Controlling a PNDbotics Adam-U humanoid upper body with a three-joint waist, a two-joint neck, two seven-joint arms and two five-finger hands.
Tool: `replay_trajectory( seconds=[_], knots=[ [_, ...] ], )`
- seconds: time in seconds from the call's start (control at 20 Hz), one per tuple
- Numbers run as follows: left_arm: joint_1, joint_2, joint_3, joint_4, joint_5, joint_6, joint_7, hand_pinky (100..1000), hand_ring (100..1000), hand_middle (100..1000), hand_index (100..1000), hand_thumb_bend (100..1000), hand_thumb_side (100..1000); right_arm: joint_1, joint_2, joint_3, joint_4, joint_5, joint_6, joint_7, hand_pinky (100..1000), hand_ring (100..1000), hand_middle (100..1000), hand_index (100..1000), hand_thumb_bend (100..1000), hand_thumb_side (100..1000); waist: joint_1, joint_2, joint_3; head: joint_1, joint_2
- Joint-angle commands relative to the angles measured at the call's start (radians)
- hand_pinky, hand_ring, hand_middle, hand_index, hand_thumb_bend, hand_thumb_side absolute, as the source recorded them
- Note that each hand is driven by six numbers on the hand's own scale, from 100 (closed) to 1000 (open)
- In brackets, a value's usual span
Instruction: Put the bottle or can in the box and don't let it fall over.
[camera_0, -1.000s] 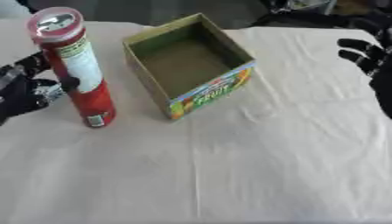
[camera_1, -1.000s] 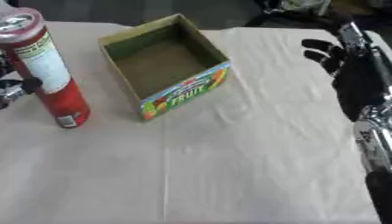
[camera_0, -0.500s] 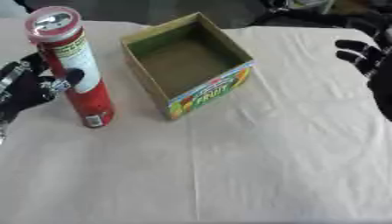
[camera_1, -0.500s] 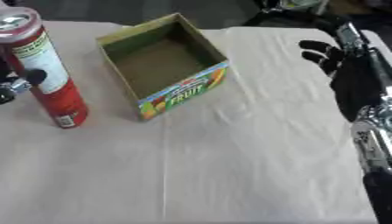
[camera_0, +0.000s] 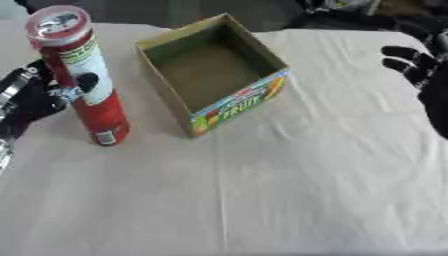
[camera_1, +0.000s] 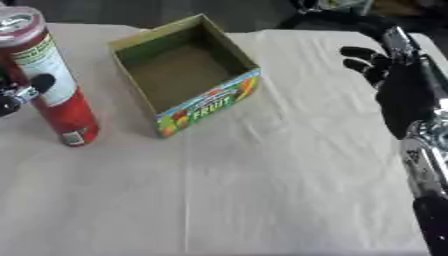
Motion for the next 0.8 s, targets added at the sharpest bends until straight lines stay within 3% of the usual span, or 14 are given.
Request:
replay_trajectory(
  seconds=[0.05, 0.8],
  knots=[
    [-0.023, 0.006, 0.011, -0.013, 0.005, -0.01, 0.0, 863, 1000, 1000, 882, 551, 513, -0.01, -0.015, -0.008, -0.023, 0.005, 0.002, 0.001, 847, 772, 905, 945, 100, 711, 0.001, -0.011, -0.002, -0.001, -0.016],
    [-0.049, -0.034, 0.007, -0.011, -0.009, -0.028, -0.006, 847, 1000, 1000, 816, 508, 495, -0.011, -0.008, -0.008, -0.023, 0.008, 0.009, 0.009, 847, 771, 904, 945, 100, 716, 0.0, -0.009, -0.004, 0.001, -0.015]
  ],
)
